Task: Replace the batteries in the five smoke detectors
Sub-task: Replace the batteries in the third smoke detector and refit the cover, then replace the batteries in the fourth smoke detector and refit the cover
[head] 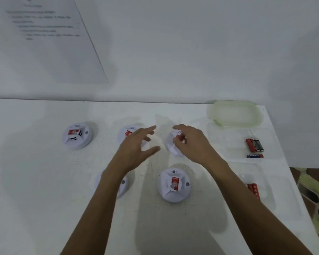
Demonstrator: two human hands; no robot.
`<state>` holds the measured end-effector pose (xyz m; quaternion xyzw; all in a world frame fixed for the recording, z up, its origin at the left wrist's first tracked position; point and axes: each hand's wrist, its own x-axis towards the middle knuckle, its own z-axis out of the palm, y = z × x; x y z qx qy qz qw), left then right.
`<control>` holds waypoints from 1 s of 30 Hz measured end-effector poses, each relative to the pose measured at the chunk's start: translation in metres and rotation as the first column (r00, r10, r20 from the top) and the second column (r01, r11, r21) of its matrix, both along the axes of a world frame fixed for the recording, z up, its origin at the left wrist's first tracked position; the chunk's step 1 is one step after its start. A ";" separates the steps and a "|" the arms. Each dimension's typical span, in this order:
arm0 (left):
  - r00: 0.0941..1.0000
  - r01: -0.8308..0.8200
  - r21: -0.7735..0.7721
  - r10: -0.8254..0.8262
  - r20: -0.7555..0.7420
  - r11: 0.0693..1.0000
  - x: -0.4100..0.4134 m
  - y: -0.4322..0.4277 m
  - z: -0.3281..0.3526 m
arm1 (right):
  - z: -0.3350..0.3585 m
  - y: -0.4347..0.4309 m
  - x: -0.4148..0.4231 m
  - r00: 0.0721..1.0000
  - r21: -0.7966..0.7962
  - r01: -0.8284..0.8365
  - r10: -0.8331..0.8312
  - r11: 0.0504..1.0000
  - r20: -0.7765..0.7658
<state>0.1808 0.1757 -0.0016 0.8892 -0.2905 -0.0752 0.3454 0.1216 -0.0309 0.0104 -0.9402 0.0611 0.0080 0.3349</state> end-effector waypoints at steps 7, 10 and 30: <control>0.995 -0.095 0.291 0.088 0.040 0.952 0.052 0.059 -0.033 | -0.020 0.064 0.042 0.993 0.137 -0.057 0.070 0.989 -0.093; 0.994 -0.086 0.326 0.103 -0.036 0.941 0.057 0.062 -0.041 | -0.032 0.082 0.057 0.981 0.115 -0.055 0.075 0.992 -0.181; 0.990 0.026 0.085 -0.038 0.137 0.996 0.017 0.047 0.005 | 0.024 0.082 0.000 0.974 0.654 0.188 -0.223 0.733 -0.031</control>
